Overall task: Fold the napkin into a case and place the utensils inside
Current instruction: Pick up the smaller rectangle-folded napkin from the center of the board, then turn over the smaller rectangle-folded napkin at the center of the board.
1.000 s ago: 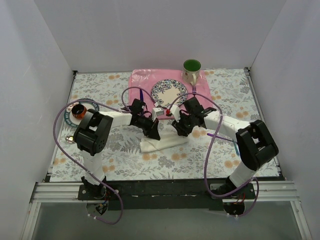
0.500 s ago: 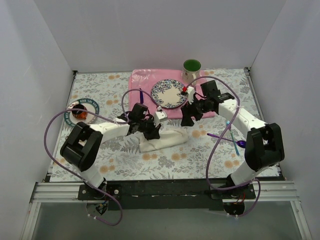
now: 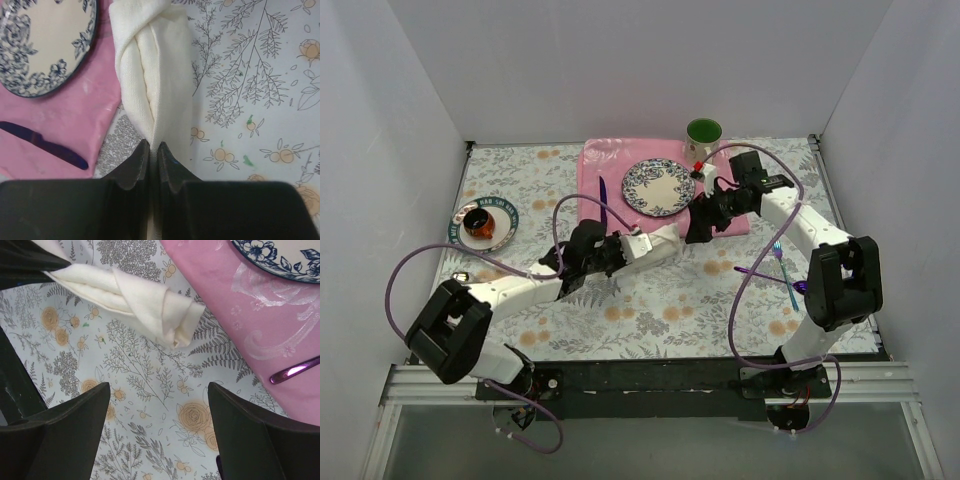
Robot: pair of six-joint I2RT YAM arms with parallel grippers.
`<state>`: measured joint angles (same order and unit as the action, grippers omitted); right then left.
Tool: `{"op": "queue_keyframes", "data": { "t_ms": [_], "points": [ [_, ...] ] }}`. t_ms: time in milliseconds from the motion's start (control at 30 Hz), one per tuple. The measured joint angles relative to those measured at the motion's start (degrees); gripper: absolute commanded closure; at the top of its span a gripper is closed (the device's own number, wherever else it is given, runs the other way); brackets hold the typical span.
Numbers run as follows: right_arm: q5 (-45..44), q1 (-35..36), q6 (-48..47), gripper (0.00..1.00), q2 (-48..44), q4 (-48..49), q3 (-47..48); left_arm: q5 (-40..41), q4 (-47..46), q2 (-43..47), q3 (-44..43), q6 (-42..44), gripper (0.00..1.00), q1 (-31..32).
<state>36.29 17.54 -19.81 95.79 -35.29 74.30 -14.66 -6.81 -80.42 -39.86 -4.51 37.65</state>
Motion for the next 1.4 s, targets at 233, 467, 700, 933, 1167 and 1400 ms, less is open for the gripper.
{"op": "queue_keyframes", "data": {
  "t_ms": [233, 467, 700, 933, 1167, 1400],
  "points": [
    [2.1, -1.8, 1.4, 0.17, 2.4, -0.5, 3.3, 7.1, -11.4, 1.8, 9.8, 12.2, 1.00, 6.1],
    [4.9, -2.1, 2.1, 0.37, 3.1, -1.1, 3.7, 14.2, -19.8, 0.5, 16.1, 19.4, 1.00, 13.0],
    [7.7, -2.1, 2.5, 0.38, 5.0, -2.4, 3.8, 18.8, -26.5, 0.8, 19.2, 22.3, 1.00, 17.4],
    [9.4, -0.5, 2.8, 0.42, 5.5, -3.7, 3.9, 23.0, -28.2, 0.8, 21.2, 23.8, 1.00, 23.1],
    [11.0, 3.7, 3.1, 0.48, 5.2, -3.9, 1.2, 26.7, -29.7, 0.8, 22.8, 24.3, 1.00, 27.9],
    [11.4, 6.9, 2.7, 0.49, 4.0, -5.1, -5.2, 29.5, -30.8, 0.8, 24.6, 24.6, 0.96, 32.4]
  ]
}}
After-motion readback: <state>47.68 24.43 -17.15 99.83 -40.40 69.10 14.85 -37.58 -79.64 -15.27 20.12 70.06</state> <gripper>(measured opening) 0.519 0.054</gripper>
